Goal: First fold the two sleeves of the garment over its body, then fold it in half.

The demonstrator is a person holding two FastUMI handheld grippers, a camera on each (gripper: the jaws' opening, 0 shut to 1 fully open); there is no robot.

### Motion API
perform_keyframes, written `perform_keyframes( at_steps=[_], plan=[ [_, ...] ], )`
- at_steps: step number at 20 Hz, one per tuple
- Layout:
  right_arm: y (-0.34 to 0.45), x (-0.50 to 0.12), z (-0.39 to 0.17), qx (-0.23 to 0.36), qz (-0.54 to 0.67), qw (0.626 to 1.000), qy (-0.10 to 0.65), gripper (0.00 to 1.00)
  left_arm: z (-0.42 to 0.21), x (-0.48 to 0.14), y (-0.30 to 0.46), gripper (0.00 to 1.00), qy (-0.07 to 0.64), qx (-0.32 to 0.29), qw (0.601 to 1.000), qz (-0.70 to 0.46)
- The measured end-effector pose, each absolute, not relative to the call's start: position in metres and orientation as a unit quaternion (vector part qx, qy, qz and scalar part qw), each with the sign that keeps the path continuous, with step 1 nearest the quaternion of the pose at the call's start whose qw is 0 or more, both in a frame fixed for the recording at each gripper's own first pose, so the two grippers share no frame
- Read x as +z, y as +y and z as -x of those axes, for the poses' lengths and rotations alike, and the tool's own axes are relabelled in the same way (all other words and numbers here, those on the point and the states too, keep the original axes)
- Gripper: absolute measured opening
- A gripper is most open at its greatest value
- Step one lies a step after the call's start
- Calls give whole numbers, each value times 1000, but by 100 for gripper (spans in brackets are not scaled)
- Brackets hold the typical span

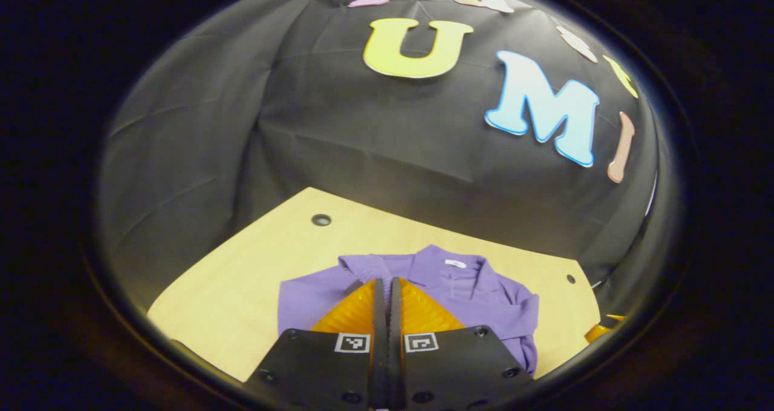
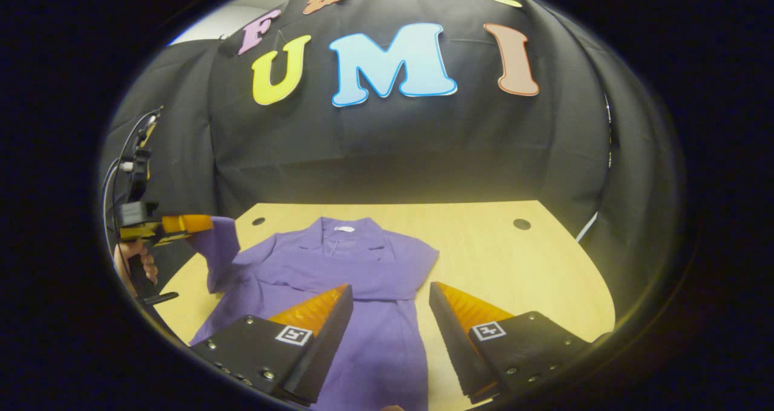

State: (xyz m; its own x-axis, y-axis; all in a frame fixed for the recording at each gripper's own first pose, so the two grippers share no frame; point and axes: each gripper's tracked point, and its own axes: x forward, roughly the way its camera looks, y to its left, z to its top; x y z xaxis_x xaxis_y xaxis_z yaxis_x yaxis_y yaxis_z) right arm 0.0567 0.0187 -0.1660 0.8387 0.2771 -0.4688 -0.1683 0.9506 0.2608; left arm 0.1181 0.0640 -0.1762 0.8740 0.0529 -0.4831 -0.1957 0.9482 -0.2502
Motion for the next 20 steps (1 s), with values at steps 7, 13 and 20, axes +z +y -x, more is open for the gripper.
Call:
perform_keyframes(
  at_steps=[7,13,20],
  plan=[
    [-4,-167,-52,105,-103,952,267,81,-152,-190,-38,7,267,-8,951,154],
    [-20,-168,-42,96,-99,953,271,81,-170,-196,-123,7,279,-65,945,160],
    [-24,-170,-27,101,-93,949,282,80,-180,-227,-212,6,311,-139,932,122]
  ],
)
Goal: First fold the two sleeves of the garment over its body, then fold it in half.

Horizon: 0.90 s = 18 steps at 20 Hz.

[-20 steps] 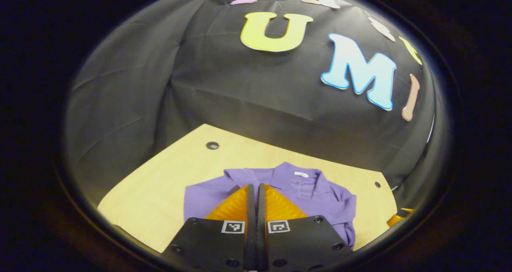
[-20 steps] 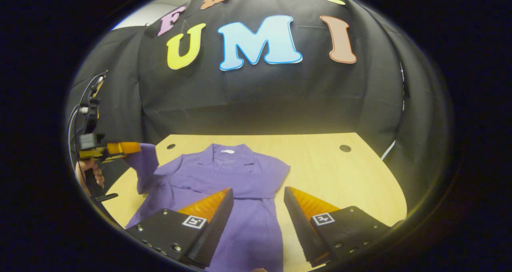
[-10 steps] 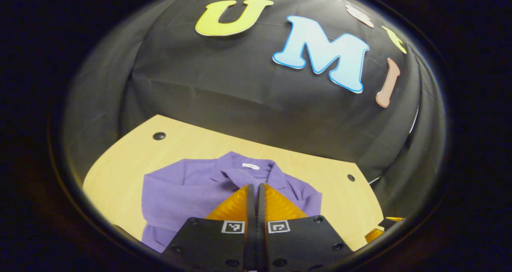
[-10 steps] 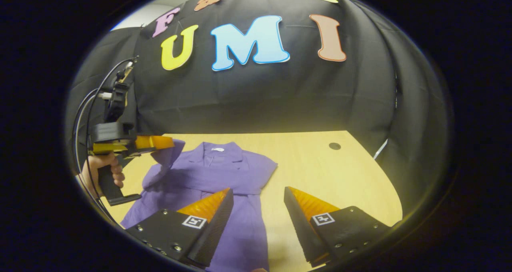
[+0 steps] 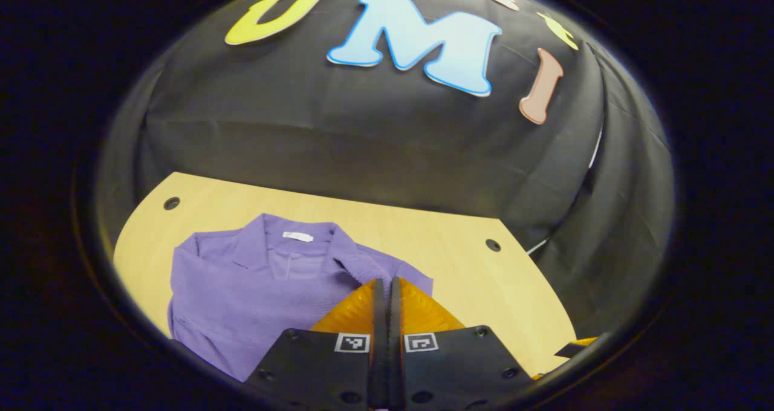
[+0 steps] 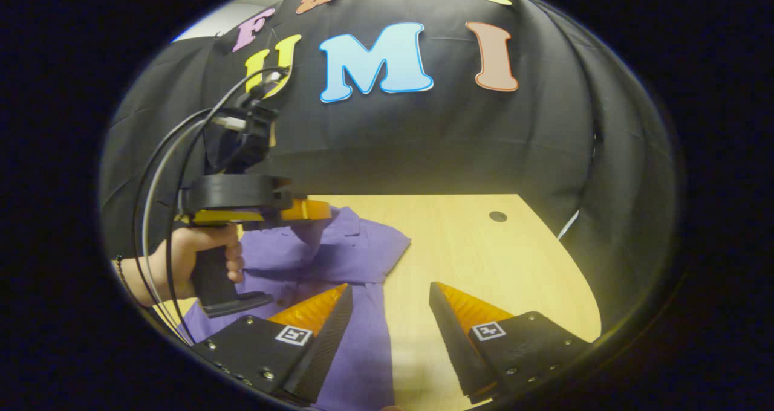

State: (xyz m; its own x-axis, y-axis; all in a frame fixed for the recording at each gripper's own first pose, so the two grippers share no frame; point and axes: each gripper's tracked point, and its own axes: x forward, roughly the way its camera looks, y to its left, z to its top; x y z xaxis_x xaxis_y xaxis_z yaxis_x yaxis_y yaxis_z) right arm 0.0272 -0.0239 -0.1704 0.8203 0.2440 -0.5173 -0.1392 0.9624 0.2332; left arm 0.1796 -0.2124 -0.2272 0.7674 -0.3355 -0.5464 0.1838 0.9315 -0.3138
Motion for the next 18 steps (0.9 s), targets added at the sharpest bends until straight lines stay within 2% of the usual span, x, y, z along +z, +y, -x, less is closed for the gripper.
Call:
perform_keyframes(
  at_steps=[8,11,12,13,14,16,18],
  plan=[
    [-30,-175,-20,103,-91,946,293,80,-188,-269,-245,7,345,-170,920,78],
    [-30,-173,-20,110,-83,947,289,80,-186,-275,-239,10,338,-169,924,59],
    [-29,-174,-18,114,-78,948,286,80,-184,-274,-237,8,332,-167,927,52],
    [-29,-173,-18,118,-73,949,283,81,-182,-271,-237,19,325,-170,929,47],
    [-28,-173,-17,121,-69,950,278,81,-179,-269,-235,21,318,-173,931,43],
    [-28,-173,-13,127,-65,950,277,80,-168,-268,-232,42,317,-175,931,43],
    [-27,-169,-9,129,-63,952,269,81,-159,-260,-226,58,310,-172,933,55]
  ],
)
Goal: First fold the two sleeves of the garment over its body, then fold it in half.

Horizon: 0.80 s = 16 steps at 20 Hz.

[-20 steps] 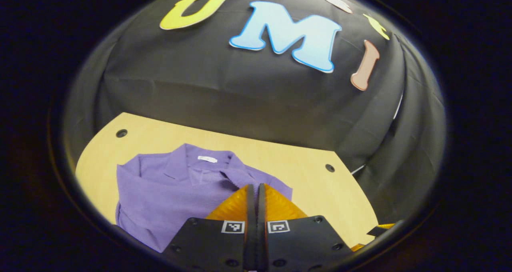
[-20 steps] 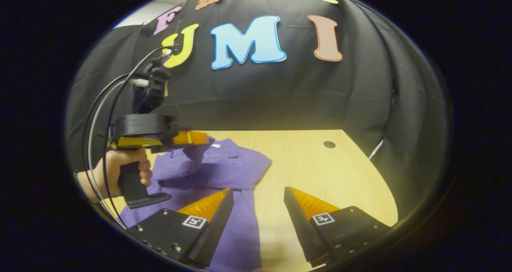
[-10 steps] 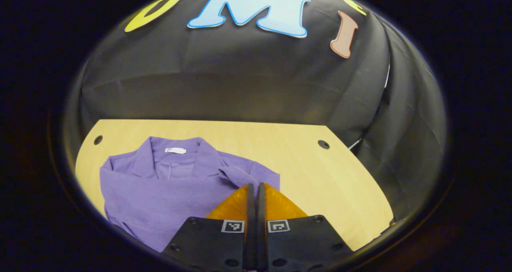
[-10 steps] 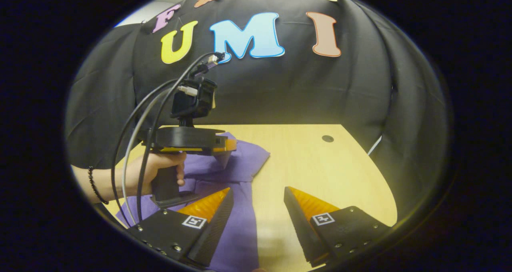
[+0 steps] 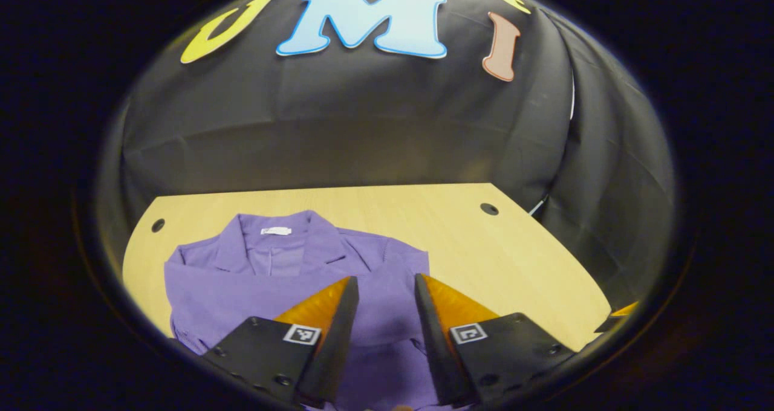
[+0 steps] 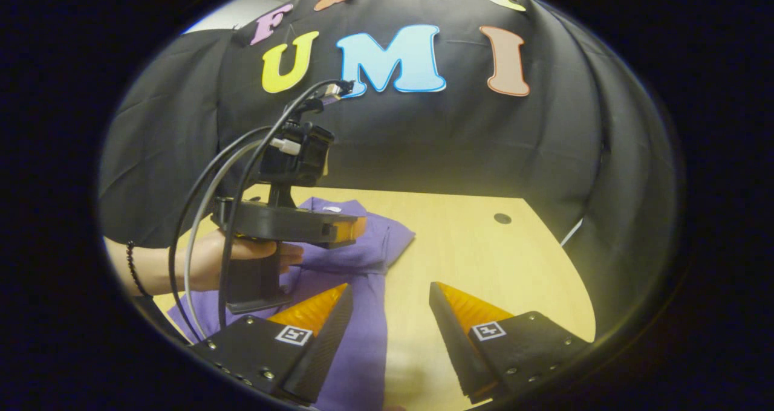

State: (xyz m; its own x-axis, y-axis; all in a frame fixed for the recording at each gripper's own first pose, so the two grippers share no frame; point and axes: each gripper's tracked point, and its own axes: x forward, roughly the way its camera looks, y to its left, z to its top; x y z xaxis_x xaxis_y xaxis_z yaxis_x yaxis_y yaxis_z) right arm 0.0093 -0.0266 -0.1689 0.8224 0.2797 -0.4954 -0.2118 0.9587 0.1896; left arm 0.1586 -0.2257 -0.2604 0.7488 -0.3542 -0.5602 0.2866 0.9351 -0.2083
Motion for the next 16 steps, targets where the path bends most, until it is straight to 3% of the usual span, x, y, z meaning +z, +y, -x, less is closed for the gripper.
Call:
perform_keyframes(
  at_steps=[4,5,6,7,14,16],
  plan=[
    [-31,-167,-3,110,-39,960,255,81,-134,-245,-196,84,297,-155,940,66],
    [-30,-167,-1,108,-40,960,254,75,-128,-240,-186,88,293,-152,942,68],
    [-29,-169,2,101,-42,960,257,89,-119,-235,-176,88,291,-147,943,67],
    [-27,-169,4,97,-46,960,257,94,-109,-231,-166,87,289,-145,944,67],
    [-15,-195,37,59,-47,953,295,94,-23,-232,-77,89,301,-121,944,58],
    [-11,-208,55,51,-47,946,316,94,6,-243,-54,99,314,-116,941,48]
  ],
)
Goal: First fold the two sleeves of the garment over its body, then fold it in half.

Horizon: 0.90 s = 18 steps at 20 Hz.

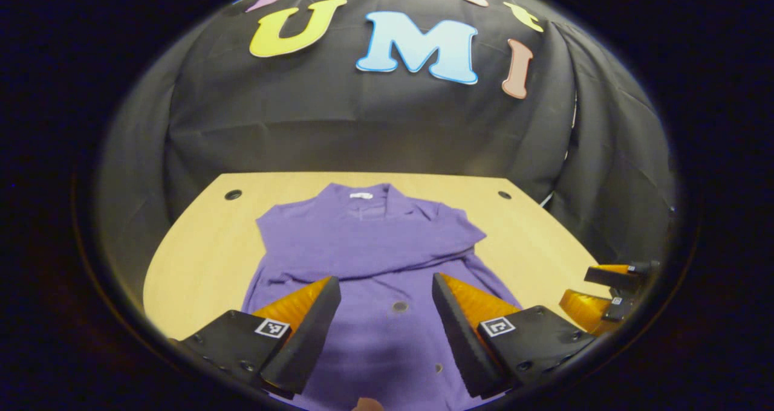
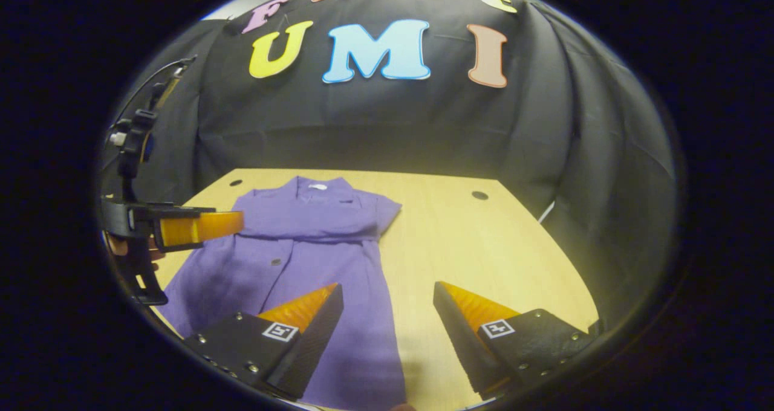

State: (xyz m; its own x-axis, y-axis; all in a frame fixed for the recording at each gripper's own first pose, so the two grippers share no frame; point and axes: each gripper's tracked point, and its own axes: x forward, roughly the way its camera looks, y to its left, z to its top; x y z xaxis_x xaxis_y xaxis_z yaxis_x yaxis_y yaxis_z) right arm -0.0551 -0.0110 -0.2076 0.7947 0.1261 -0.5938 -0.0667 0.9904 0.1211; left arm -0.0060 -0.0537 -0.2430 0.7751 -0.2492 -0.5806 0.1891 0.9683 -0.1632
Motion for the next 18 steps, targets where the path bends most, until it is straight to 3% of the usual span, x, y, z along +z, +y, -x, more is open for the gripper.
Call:
perform_keyframes(
  at_steps=[15,16,18],
  plan=[
    [0,-280,154,12,-51,916,399,94,163,-302,86,96,356,-86,930,33],
    [0,-284,158,10,-50,914,404,94,170,-305,93,100,358,-83,929,35],
    [2,-291,167,8,-52,909,414,94,183,-313,106,99,365,-75,927,35]
  ],
)
